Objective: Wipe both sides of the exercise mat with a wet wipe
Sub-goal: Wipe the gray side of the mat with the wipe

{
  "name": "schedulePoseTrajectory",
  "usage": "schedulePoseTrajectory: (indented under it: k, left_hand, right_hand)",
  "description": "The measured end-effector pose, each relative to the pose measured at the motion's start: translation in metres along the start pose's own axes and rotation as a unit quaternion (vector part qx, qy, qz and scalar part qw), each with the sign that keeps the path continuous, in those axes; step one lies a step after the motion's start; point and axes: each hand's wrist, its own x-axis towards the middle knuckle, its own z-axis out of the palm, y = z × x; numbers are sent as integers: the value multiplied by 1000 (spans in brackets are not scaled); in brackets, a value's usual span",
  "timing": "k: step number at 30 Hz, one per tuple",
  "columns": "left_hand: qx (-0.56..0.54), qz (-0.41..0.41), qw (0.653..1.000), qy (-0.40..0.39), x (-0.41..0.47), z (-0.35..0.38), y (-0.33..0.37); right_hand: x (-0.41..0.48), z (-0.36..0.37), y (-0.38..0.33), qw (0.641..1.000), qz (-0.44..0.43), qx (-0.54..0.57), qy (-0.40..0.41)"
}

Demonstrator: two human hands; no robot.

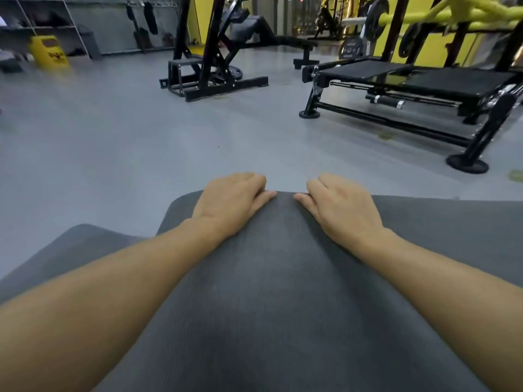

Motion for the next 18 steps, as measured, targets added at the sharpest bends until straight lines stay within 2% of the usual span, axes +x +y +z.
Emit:
schedulePoseTrajectory:
  k: [3, 6, 12, 16, 18]
  left_hand:
    - [-19, -9, 999, -25, -1, 41, 9]
    - [-20, -9, 998, -66, -9, 81, 27]
    - [-49, -13, 982, -182, -25, 146, 66]
    - [-61, 7, 956, -287, -42, 178, 88]
    - [-72, 1, 942, -328, -58, 191, 94]
  right_hand:
    - [-19, 24, 11, 999, 23, -31, -19]
    - [-43, 36, 13, 992, 55, -81, -86]
    - [-134, 30, -35, 970, 50, -14, -236]
    - [-213, -5, -70, 954, 79, 4, -290]
    - [-249, -11, -83, 933, 117, 15, -341]
